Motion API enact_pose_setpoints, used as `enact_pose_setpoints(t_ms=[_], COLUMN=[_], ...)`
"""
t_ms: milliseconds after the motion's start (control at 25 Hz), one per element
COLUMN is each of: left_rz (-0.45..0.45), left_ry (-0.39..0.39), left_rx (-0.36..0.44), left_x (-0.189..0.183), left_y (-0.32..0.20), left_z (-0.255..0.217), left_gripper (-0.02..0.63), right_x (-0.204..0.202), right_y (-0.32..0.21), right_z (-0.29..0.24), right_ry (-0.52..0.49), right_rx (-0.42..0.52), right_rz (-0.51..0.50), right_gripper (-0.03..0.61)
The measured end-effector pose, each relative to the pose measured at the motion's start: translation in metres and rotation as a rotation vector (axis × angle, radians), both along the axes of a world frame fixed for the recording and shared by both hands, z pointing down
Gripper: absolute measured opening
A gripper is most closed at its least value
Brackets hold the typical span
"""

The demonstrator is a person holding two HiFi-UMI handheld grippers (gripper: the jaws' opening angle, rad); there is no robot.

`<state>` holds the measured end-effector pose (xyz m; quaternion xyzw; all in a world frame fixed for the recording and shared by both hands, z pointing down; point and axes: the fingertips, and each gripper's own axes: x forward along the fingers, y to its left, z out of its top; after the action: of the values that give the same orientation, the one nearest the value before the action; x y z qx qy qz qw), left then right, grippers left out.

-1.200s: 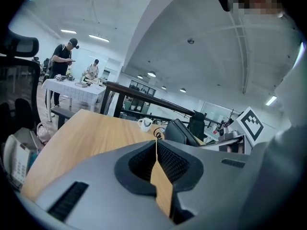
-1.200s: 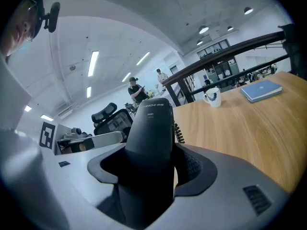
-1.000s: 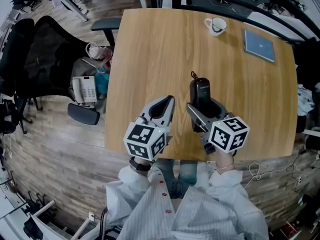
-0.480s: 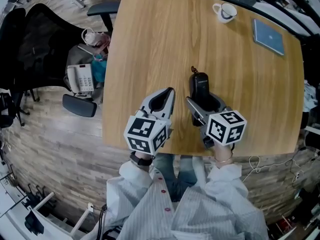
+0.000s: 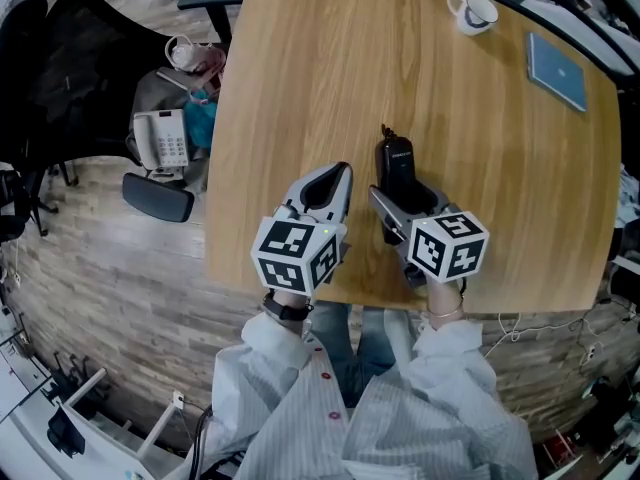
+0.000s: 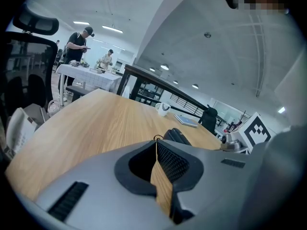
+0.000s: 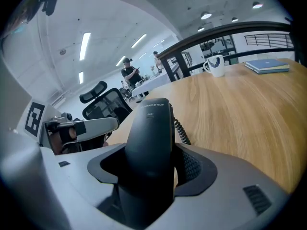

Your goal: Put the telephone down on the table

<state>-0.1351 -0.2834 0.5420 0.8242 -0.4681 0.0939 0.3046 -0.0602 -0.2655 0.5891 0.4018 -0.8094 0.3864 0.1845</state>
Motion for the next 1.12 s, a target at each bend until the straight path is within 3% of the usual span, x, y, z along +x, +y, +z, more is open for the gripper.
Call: enact_pose_setpoints(t_ms=[280, 600, 1120], left_rz=[-0.01, -0.018, -0.043], left_ry=[0.002, 0.002, 0.014], left_rx=[-0.038, -0.063, -0.094], left_x=[-0.007, -0.016, -0.028], left_y=[0.003, 0.007, 0.02], left_z=[0.019, 0.033, 0.045], left_gripper=[0.017, 0.017, 0.017], right_x=[-0.011, -0.021, -0.029], right_y=[0.003, 0.007, 0.008], right_z=[0.023, 0.033, 0.04], right_ry=[0.023, 0.111, 0.169], right_rx=[-0.041, -0.036, -0.045], right_rz=[-0.028, -0.083, -0.115], right_gripper=[0.318, 0.318, 0.319])
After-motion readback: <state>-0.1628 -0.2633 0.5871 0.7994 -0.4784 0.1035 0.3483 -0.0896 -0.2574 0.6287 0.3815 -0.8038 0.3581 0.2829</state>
